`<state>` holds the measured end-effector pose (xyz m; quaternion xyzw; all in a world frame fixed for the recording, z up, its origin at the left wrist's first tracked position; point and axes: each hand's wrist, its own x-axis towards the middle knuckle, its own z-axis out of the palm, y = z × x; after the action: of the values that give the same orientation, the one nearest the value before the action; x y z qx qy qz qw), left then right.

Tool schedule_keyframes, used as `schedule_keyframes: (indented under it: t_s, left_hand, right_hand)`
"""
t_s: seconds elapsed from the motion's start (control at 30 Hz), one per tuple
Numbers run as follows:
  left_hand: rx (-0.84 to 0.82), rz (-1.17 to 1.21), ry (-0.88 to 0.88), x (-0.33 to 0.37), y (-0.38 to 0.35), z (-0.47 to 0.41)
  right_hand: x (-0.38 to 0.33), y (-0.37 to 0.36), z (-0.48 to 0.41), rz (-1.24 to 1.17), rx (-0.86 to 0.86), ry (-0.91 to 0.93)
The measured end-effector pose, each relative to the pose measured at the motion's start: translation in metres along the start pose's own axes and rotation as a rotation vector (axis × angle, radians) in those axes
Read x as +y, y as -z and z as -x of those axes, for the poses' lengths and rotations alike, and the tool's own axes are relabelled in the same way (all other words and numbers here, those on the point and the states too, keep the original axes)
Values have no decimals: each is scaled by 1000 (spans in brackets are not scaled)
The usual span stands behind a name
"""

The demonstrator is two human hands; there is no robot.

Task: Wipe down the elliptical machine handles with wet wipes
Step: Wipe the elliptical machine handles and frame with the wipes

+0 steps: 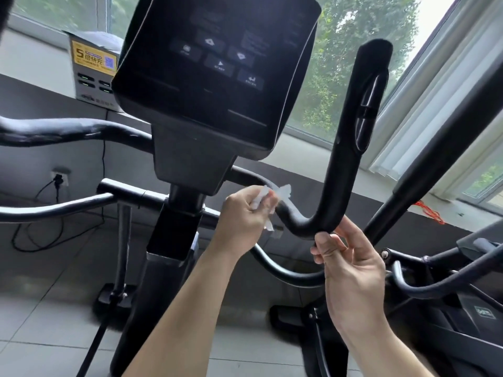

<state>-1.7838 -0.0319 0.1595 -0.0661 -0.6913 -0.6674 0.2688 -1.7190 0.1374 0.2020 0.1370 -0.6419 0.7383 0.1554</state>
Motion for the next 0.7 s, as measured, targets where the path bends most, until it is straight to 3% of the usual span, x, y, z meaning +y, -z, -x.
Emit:
schedule_keyframes:
  t_s: [0.13, 0.27, 0.5, 0.57, 0.7]
  left_hand:
    - [318, -208, 30, -21, -12, -41]
    - [219, -332, -44, -23, -18, -43]
    - [-47, 232, 50, 1, -18, 35]
    - [43, 297, 114, 3, -16, 32]
    - [221, 177, 220, 0, -26, 5]
  right_hand:
    - [1, -1, 0, -15, 14, 3]
    - [3, 3, 0, -12, 16, -2]
    - [8, 7, -2, -25, 7, 16]
    - [9, 7, -2, -48, -4, 16]
    - [9, 8, -4, -80, -22, 12]
